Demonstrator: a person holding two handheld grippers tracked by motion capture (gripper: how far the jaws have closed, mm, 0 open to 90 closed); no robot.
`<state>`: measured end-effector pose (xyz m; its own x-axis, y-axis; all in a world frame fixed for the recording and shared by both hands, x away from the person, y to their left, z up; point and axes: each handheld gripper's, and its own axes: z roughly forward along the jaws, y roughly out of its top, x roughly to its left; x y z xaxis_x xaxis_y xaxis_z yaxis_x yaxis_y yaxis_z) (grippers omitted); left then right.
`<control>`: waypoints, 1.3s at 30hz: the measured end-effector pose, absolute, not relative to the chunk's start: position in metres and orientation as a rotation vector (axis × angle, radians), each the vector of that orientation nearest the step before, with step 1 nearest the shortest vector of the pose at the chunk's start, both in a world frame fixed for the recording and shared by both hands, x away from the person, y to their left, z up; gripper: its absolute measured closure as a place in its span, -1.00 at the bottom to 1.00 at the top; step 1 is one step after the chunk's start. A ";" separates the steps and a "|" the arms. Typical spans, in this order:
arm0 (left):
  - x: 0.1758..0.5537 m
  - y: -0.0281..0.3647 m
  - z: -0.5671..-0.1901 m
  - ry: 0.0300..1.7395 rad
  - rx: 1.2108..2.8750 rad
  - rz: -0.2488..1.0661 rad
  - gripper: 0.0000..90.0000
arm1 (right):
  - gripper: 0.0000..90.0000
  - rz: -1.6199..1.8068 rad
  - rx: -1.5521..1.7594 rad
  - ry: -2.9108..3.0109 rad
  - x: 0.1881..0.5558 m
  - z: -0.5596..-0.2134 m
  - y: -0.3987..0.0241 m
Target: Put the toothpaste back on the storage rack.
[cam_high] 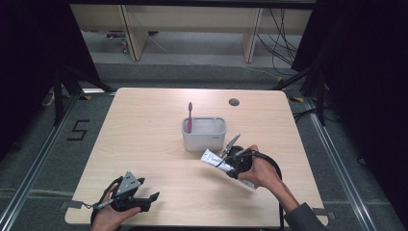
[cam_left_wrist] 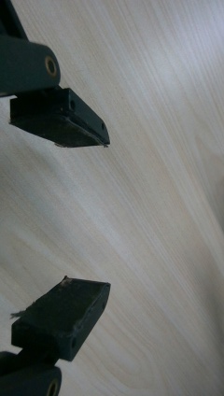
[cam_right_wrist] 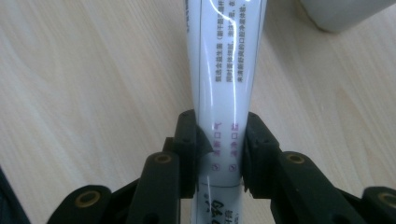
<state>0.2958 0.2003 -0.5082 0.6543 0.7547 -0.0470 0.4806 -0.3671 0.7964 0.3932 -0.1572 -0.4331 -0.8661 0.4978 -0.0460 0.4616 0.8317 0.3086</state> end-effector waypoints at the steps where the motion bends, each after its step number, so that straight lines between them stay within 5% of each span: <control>1: 0.296 0.201 -0.508 0.953 2.049 0.423 -0.48 | 0.58 0.453 0.774 2.882 0.391 -0.430 -0.158; 39: 0.297 0.203 -0.509 0.955 2.054 0.409 -0.49 | 0.58 1.078 0.783 2.566 0.425 -0.360 -0.132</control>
